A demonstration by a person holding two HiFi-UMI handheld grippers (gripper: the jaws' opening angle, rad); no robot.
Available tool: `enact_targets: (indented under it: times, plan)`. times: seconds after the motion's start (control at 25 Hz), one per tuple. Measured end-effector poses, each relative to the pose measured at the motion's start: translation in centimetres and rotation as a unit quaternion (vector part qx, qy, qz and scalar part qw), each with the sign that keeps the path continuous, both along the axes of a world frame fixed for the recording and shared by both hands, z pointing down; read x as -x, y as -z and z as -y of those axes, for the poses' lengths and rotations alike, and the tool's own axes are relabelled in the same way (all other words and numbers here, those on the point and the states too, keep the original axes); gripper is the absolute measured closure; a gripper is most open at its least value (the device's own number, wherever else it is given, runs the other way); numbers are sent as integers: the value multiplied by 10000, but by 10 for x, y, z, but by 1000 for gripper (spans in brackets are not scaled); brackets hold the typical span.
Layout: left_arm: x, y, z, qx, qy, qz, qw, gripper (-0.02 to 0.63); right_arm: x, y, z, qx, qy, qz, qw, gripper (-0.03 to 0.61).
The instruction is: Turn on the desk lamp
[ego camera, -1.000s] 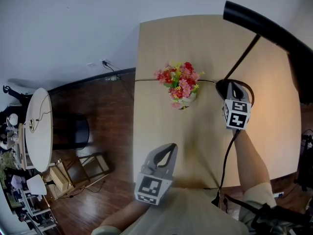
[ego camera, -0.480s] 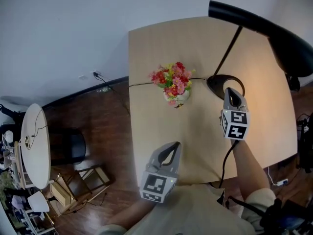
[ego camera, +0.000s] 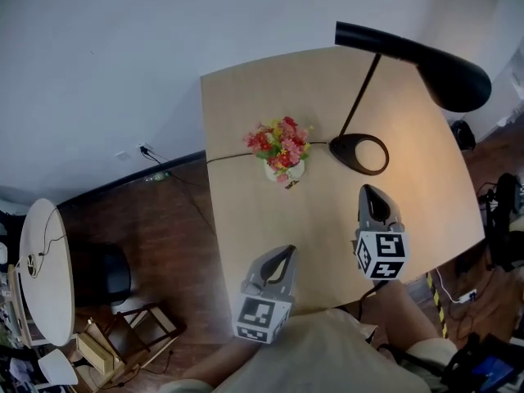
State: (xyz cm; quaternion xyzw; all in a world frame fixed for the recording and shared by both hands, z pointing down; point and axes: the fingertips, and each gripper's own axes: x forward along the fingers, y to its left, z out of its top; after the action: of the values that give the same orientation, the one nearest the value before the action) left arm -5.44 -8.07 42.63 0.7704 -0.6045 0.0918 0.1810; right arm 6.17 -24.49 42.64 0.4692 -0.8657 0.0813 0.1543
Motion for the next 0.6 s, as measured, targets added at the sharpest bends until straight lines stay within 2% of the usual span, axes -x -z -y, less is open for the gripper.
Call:
enact_targets:
  times: [0.2, 0.36, 0.6]
  plan:
    - [6, 1, -19, -153, -236, 138, 9995, 615, 2, 18, -48, -119, 13, 63, 9999, 578]
    - [16, 4, -34, -239, -286, 131, 9992, 615, -1, 20, -98, -37, 14, 131, 9999, 578]
    - [19, 10, -55, -384, -526, 123, 9978, 615, -3, 21, -164, 11, -206, 254, 9995, 578]
